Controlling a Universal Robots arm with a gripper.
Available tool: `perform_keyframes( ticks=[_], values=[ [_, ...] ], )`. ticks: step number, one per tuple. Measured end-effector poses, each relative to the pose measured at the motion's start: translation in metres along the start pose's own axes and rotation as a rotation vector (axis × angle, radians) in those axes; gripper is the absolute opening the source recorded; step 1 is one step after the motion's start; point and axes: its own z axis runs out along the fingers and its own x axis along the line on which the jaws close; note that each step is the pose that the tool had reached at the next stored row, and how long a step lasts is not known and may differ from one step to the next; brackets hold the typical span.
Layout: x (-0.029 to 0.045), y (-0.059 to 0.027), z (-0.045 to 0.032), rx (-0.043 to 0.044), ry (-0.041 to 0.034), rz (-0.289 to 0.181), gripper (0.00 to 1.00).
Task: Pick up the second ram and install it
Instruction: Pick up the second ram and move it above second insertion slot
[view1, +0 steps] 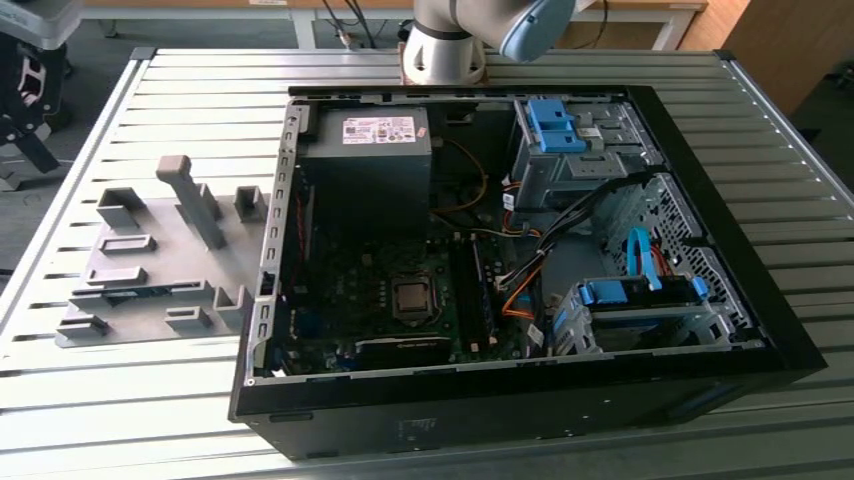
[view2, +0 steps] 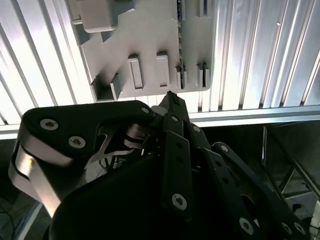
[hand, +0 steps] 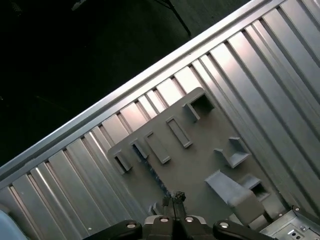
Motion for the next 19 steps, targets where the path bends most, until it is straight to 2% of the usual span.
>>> perform_keyframes(
  ticks=[19],
  values=[
    [-0.0001,-0.0001,0.0029,0.0042,0.0130,-0.343,0.11]
  ],
)
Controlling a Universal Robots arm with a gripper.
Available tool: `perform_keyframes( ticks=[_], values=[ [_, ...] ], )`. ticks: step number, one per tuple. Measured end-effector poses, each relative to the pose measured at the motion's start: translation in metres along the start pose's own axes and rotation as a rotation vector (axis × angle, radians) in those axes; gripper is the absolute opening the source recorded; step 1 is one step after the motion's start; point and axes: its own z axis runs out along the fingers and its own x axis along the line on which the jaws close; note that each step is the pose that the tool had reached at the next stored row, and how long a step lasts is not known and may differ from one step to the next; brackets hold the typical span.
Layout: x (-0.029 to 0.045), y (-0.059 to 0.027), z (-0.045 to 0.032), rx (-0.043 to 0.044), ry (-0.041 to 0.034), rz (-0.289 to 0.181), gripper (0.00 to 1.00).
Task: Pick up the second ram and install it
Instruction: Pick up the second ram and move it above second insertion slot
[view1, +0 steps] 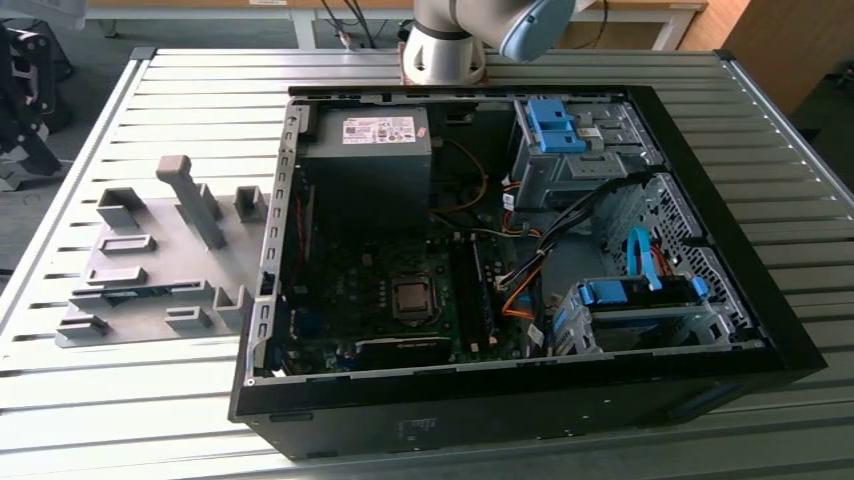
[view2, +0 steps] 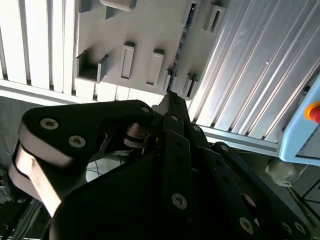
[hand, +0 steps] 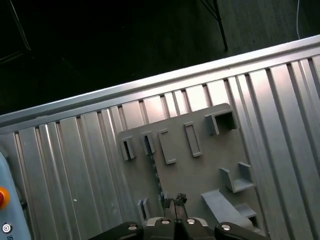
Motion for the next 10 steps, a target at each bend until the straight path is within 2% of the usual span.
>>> perform_keyframes(
  ticks=[6,10],
  values=[
    [0.0000,-0.0001,0.0026,0.0013,0.0044,-0.100,0.11],
    [0.0003,0.0011,0.0049,0.0043,0.0062,-0.102,0.11]
  ],
)
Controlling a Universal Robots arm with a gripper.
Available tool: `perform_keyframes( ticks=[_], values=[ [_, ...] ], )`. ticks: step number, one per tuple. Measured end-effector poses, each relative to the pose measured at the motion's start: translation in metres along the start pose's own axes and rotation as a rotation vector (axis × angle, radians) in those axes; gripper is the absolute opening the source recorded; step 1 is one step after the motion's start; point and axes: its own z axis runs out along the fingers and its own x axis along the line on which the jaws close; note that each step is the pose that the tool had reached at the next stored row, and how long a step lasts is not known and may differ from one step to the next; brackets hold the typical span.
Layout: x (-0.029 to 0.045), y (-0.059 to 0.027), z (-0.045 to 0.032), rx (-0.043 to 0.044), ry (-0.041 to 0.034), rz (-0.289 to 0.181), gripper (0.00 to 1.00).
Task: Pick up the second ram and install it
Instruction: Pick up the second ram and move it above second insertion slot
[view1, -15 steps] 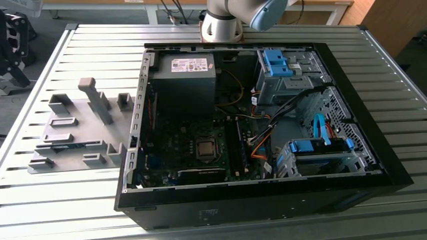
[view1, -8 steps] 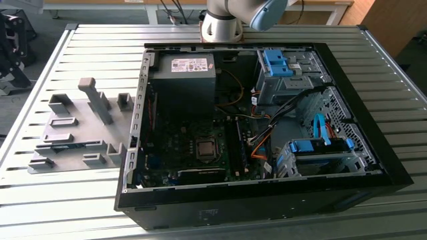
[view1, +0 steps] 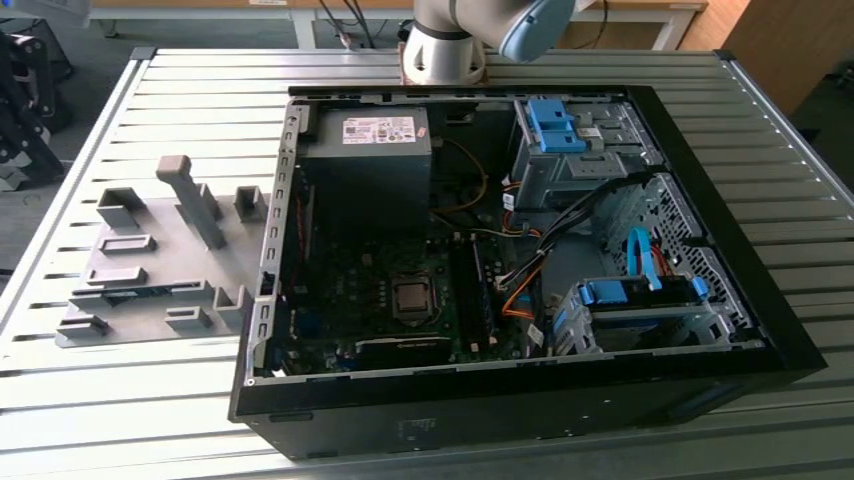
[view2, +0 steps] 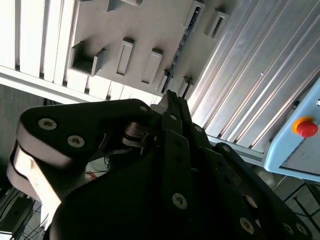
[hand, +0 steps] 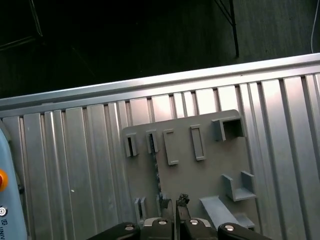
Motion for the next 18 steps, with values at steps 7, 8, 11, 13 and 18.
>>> perform_keyframes(
  ticks=[7,8,11,13,18],
  values=[
    [0.0001,0.0005,0.0117,0.0014,0.0005,-0.024,0.41],
    [0.0000,0.0006,0.0128,0.0038,0.0004,-0.031,0.41],
    [0.0001,0.0011,0.0146,0.0155,-0.0008,-0.041,0.47],
    [0.0001,0.0010,0.0162,0.0185,-0.0003,-0.072,0.47],
    [0.0001,0.0010,0.0185,0.0212,0.0007,-0.112,0.47]
  ],
)
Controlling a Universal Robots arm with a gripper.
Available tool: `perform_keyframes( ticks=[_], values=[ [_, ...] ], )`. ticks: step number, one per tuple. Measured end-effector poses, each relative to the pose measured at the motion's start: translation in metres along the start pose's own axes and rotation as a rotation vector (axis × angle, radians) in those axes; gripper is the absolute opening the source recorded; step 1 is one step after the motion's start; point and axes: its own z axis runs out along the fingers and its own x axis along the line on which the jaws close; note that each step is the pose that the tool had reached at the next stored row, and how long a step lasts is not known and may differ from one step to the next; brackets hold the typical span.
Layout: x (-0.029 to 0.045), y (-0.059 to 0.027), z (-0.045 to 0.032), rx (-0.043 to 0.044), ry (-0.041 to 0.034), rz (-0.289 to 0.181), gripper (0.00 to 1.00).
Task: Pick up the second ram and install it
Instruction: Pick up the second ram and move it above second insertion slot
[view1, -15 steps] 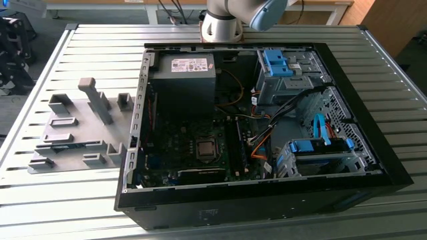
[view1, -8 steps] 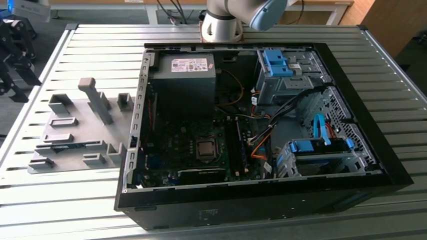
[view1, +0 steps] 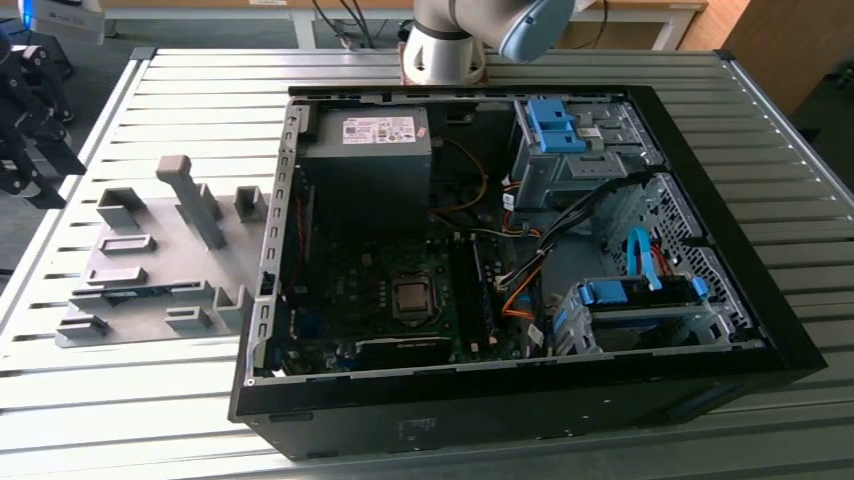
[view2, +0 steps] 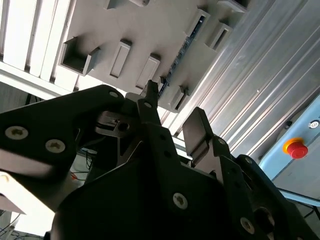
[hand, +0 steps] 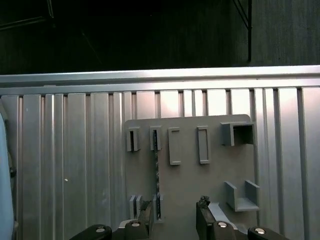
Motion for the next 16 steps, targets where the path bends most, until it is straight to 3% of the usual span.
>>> perform_keyframes(
  ticks=[12,16],
  values=[
    [0.0002,0.0000,0.0004,0.0003,-0.0002,0.000,0.47],
    [0.0001,-0.0001,0.0061,0.0003,-0.0002,0.000,0.47]
  ],
)
